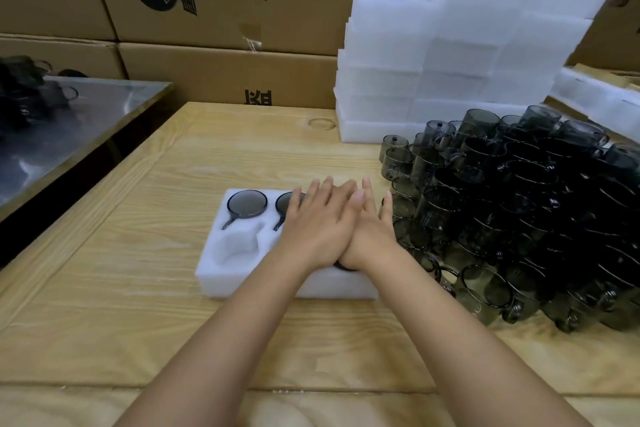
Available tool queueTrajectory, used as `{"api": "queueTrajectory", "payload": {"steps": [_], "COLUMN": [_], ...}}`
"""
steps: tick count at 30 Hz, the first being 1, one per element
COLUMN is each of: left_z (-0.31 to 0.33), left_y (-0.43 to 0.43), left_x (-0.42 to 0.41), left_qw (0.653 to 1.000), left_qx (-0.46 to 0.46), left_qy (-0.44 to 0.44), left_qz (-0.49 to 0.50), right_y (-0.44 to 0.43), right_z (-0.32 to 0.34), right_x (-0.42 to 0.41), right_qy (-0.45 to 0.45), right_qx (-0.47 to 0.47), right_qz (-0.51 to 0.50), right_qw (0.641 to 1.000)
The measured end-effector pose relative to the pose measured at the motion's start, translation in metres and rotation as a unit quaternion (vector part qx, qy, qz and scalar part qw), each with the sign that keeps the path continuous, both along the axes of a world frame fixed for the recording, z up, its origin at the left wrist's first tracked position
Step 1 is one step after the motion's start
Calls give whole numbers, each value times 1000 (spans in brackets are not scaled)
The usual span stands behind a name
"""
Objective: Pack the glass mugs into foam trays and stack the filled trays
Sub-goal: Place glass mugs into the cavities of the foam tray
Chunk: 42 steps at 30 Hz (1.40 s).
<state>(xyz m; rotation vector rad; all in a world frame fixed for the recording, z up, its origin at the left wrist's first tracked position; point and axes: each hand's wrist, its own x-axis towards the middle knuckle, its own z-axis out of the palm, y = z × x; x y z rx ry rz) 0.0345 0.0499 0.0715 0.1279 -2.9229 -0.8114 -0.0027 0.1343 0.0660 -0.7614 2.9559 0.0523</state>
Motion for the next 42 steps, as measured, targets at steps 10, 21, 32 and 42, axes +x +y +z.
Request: {"api": "queueTrajectory", "payload": {"steps": [10,21,32,42], "left_z": [4,19,-8,0], "left_y": [0,21,57,49], "left_x": [6,34,26,38], "left_qw": [1000,980,958,963], "left_qx": [29,123,-192,-25], "left_qy": [0,129,70,145], "left_qz": [8,-92,-203,-225], "right_y": [0,100,137,135], "right_z": [2,33,-14,-11], "right_x": [5,73,76,77], "right_qy": [-14,257,218,262], "right_qx": [-76,-417,-288,-361], "right_qz": [-10,-42,-114,-85], "right_qw": [997,871,926,891]}}
